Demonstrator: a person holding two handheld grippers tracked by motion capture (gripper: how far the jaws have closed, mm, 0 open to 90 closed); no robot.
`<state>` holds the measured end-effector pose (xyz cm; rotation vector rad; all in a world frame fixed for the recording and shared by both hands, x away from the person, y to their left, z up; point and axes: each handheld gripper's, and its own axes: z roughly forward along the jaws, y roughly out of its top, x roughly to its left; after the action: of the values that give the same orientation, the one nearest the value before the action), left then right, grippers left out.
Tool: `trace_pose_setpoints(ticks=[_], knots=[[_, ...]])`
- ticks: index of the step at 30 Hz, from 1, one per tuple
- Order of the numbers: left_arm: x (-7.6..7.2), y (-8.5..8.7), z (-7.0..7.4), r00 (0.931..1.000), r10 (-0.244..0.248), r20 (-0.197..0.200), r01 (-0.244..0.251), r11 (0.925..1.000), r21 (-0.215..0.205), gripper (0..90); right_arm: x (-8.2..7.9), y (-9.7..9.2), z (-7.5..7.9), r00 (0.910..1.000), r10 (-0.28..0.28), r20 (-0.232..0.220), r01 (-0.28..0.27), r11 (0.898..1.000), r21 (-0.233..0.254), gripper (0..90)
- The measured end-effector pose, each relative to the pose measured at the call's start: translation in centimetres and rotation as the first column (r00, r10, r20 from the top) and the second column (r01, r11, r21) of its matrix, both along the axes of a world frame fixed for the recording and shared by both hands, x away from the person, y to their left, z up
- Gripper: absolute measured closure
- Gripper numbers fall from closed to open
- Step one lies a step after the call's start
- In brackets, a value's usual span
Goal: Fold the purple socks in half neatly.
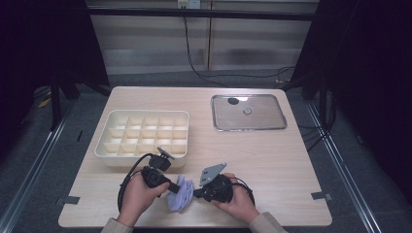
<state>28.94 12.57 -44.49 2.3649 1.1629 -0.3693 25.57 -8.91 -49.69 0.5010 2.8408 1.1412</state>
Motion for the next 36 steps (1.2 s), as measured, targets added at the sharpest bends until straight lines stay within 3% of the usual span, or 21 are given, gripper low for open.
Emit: trace_pose_setpoints(ticks=[2, 8, 10, 36], knots=[[0.09, 0.05, 0.11, 0.9997, -0.022, -0.006, 0.022, 0.9997, 0.011, 83.3, 0.0, 0.0, 0.0, 1.0, 0.0, 0.0, 0.0, 1.0, 0.0, 90.0], [-0.04, -0.22, 0.07, 1.0, -0.001, -0.004, 0.001, 1.0, -0.001, 83.0, 0.0, 0.03, 0.0, 1.0, 0.0, 0.0, 0.0, 1.0, 0.0, 90.0], [0.01, -0.17, 0.12, 0.9998, -0.02, -0.003, 0.02, 0.9998, 0.005, 83.0, -0.01, 0.04, 0.0, 1.0, 0.0, 0.0, 0.0, 1.0, 0.0, 90.0], [-0.22, -0.91, 0.69, 0.9995, -0.027, 0.015, 0.027, 0.9996, 0.003, 84.1, -0.05, 0.18, -0.02, 1.0, 0.001, 0.003, -0.001, 1.0, 0.003, 89.7]])
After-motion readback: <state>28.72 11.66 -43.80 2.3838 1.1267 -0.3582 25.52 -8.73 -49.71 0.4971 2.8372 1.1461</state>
